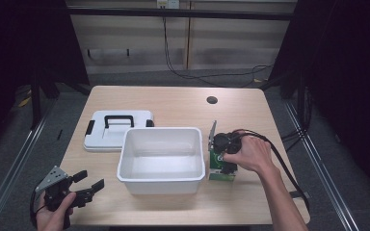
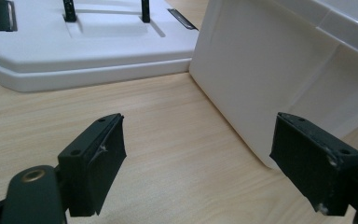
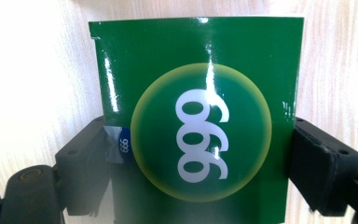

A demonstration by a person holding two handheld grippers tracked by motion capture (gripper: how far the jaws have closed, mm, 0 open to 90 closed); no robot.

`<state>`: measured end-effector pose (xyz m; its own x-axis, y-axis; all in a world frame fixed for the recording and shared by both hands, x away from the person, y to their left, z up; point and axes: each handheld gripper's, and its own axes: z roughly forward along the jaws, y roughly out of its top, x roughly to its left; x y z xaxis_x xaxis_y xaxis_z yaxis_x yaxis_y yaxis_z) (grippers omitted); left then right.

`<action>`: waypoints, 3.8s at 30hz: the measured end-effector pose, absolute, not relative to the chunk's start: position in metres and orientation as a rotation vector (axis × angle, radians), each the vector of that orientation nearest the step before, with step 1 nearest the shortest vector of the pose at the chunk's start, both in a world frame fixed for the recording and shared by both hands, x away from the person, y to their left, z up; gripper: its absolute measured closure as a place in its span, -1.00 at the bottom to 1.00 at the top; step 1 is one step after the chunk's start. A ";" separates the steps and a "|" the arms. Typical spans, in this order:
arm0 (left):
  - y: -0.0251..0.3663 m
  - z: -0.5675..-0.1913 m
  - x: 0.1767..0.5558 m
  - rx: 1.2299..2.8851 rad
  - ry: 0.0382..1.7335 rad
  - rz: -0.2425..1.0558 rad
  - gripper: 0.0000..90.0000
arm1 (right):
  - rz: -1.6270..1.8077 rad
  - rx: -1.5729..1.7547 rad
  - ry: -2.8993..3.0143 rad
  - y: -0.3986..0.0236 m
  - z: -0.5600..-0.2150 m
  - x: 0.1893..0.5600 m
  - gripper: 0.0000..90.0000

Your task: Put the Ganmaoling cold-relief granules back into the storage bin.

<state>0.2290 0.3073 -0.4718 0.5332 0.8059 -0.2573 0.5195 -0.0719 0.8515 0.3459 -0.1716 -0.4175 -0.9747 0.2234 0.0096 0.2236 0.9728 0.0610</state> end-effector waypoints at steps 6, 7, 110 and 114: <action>0.306 -0.472 0.229 1.735 1.118 0.343 -0.62 | -0.104 -0.376 -3.110 -0.176 -0.411 0.345 -0.64; 0.306 -0.472 0.229 1.735 1.118 0.343 -0.62 | -0.104 -0.376 -3.110 -0.176 -0.411 0.345 -0.64; 0.307 -0.472 0.229 1.741 1.114 0.336 -0.62 | -0.286 -0.262 -3.226 -0.111 -0.236 0.347 -0.64; 0.307 -0.472 0.230 1.741 1.115 0.333 -0.62 | -0.297 -0.245 -3.229 -0.104 -0.238 0.348 -0.64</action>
